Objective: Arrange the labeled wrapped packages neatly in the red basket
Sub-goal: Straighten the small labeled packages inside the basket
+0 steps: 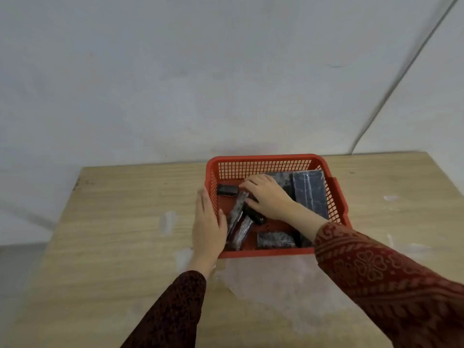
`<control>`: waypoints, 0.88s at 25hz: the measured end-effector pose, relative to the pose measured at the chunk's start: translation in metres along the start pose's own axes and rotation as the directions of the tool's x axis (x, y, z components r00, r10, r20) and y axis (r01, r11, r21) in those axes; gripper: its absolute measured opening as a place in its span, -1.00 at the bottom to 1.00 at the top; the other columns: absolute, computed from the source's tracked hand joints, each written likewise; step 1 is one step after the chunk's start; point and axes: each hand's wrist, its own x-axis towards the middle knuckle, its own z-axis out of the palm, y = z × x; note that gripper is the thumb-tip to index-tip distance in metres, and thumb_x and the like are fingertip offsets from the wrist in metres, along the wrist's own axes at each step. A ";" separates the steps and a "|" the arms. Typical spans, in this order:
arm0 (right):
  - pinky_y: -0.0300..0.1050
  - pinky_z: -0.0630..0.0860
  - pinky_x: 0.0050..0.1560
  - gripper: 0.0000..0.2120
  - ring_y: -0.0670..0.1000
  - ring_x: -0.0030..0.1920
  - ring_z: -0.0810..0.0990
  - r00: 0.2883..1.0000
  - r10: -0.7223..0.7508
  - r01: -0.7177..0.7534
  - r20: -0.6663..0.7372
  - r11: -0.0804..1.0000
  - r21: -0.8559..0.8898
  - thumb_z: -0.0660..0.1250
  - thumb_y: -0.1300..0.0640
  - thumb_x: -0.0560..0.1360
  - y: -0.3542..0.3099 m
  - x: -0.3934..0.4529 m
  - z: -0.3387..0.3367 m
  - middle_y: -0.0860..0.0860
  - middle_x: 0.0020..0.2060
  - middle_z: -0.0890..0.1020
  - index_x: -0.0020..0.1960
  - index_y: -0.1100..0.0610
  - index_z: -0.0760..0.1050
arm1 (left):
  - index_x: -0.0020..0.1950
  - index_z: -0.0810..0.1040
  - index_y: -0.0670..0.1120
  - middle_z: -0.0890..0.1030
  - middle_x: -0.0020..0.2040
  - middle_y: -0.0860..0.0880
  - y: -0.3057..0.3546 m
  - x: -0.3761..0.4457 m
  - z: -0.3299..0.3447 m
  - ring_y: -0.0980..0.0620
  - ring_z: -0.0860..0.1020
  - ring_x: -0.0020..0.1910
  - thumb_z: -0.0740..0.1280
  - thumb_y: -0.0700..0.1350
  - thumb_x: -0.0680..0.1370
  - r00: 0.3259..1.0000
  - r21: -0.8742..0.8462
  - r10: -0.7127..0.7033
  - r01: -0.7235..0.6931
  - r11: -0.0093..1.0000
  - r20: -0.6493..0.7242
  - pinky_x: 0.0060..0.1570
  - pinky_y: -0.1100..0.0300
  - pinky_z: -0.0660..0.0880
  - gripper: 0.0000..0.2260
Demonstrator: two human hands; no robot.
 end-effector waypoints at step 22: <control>0.07 0.51 -0.07 -0.73 0.25 0.06 0.58 0.966 0.103 -0.102 0.236 0.995 -0.015 0.34 0.24 0.49 0.009 0.098 0.032 0.23 0.07 0.59 0.15 0.28 0.42 | 0.56 0.04 -0.01 0.51 0.14 -0.04 -0.007 0.004 0.006 0.34 0.30 -0.11 0.24 -0.16 0.56 0.995 -0.127 -0.087 0.081 0.989 -0.047 -0.24 0.63 0.29 -0.39</control>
